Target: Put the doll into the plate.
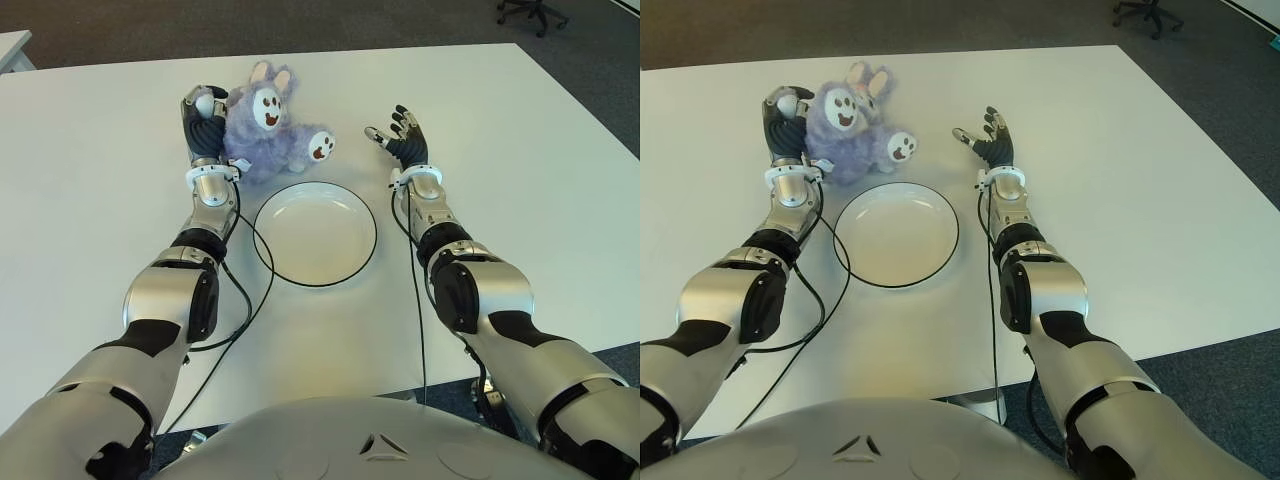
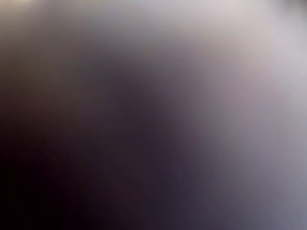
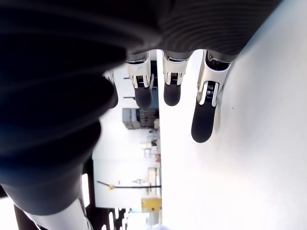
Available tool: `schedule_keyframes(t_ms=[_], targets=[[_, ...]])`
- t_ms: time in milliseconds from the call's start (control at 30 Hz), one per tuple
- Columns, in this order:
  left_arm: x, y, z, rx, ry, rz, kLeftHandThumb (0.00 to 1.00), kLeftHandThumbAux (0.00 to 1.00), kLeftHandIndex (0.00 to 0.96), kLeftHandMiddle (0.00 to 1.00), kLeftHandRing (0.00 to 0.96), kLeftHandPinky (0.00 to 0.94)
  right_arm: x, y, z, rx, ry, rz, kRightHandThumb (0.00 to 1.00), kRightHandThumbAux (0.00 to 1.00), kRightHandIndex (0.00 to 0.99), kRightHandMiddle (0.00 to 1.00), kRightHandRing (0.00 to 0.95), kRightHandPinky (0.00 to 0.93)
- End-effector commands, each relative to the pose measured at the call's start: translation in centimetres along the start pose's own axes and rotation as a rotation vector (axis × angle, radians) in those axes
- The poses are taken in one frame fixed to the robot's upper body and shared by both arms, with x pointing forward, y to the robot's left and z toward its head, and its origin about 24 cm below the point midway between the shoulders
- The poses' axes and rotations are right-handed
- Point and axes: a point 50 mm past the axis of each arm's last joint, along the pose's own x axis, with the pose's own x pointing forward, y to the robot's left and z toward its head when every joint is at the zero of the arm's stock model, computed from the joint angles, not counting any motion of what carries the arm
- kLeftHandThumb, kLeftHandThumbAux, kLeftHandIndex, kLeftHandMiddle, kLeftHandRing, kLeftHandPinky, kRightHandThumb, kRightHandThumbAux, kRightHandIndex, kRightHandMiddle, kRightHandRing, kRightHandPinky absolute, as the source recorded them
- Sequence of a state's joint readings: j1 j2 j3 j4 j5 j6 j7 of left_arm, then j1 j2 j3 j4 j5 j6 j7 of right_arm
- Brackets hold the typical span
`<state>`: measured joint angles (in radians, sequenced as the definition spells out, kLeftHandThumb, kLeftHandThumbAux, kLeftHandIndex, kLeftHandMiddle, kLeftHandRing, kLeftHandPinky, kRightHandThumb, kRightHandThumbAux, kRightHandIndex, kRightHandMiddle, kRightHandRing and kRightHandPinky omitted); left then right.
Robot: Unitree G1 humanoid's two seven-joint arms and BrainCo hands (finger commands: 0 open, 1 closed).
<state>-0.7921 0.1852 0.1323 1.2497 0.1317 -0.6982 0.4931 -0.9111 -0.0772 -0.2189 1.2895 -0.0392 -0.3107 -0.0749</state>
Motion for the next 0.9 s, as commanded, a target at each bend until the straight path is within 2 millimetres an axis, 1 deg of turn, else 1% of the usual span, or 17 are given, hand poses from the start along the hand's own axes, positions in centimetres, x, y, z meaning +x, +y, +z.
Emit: schedule_keyframes(t_ms=[33,100,133,167,200,300,333,367,500,633,667,733,767,833,867,900], targets=[[0.30,-0.30,0.32,0.030,-0.003,0.017,0.843,0.661,0.466,0.437,0.465,0.482,-1.64,-0.28,-4.54,0.011,0.182,-0.015,0.181,0.820,0.024,0.000,0.000,0.000],[0.37,-0.35,0.42,0.035,-0.006,0.019,0.844,0.659,0.460,0.449,0.507,0.537,-1.64,-0.30,-4.53,0.011,0.182,-0.016,0.183,0.821,0.025,0.000,0.000,0.000],[0.41,-0.37,0.46,0.035,-0.007,0.019,0.844,0.658,0.459,0.450,0.512,0.543,-1.64,-0.30,-4.52,0.012,0.181,-0.016,0.184,0.821,0.025,0.000,0.000,0.000],[0.43,-0.39,0.49,0.035,-0.008,0.018,0.845,0.657,0.453,0.459,0.540,0.569,-1.63,-0.31,-4.52,0.012,0.181,-0.016,0.184,0.822,0.025,0.000,0.000,0.000],[0.47,-0.41,0.54,0.031,-0.008,0.016,0.845,0.657,0.452,0.461,0.547,0.575,-1.63,-0.31,-4.51,0.012,0.181,-0.016,0.184,0.822,0.025,0.000,0.000,0.000],[0.55,-0.45,0.61,0.020,-0.006,0.011,0.845,0.655,0.438,0.481,0.623,0.620,-1.62,-0.31,-4.49,0.012,0.181,-0.016,0.183,0.825,0.025,0.000,0.000,0.000],[0.58,-0.46,0.62,0.015,-0.003,0.010,0.845,0.655,0.437,0.482,0.626,0.622,-1.61,-0.32,-4.48,0.011,0.181,-0.016,0.183,0.826,0.025,0.000,0.000,0.000],[0.60,-0.47,0.62,0.012,-0.001,0.009,0.844,0.655,0.421,0.502,0.663,0.666,-1.61,-0.32,-4.47,0.011,0.180,-0.016,0.183,0.830,0.025,0.000,0.000,0.000],[0.74,-0.46,0.62,0.005,0.010,0.004,0.842,0.657,0.409,0.511,0.709,0.702,-1.58,-0.32,-4.41,0.014,0.178,-0.016,0.185,0.838,0.029,0.000,0.000,0.000],[0.85,-0.45,0.62,-0.011,0.021,-0.001,0.842,0.658,0.408,0.512,0.725,0.710,-1.57,-0.32,-4.38,0.015,0.176,-0.016,0.187,0.839,0.030,0.000,0.000,0.000],[0.90,-0.45,0.63,-0.015,0.026,-0.001,0.842,0.658,0.405,0.518,0.748,0.731,-1.56,-0.33,-4.37,0.015,0.176,-0.017,0.187,0.838,0.030,0.000,0.000,0.000],[0.99,-0.45,0.62,-0.021,0.036,0.001,0.842,0.658,0.403,0.523,0.763,0.734,-1.55,-0.34,-4.34,0.014,0.174,-0.017,0.187,0.836,0.029,0.000,0.000,0.000],[1.02,-0.44,0.62,-0.022,0.040,0.003,0.788,0.666,0.425,0.656,0.779,0.743,-1.55,-0.35,-4.33,0.014,0.174,-0.018,0.187,0.837,0.028,0.000,0.000,0.000],[1.07,-0.44,0.61,-0.020,0.046,0.010,0.736,0.673,0.445,0.793,0.800,0.743,-1.54,-0.36,-4.32,0.013,0.173,-0.019,0.186,0.836,0.028,0.000,0.000,0.000],[1.11,-0.43,0.61,-0.016,0.050,0.015,0.734,0.673,0.445,0.798,0.801,0.741,-1.54,-0.36,-4.30,0.012,0.173,-0.020,0.186,0.835,0.028,0.000,0.000,0.000],[1.14,-0.43,0.61,-0.013,0.053,0.019,0.732,0.674,0.445,0.812,0.804,0.659,-1.53,-0.37,-4.29,0.011,0.172,-0.020,0.173,0.836,0.029,0.000,0.000,0.000]])
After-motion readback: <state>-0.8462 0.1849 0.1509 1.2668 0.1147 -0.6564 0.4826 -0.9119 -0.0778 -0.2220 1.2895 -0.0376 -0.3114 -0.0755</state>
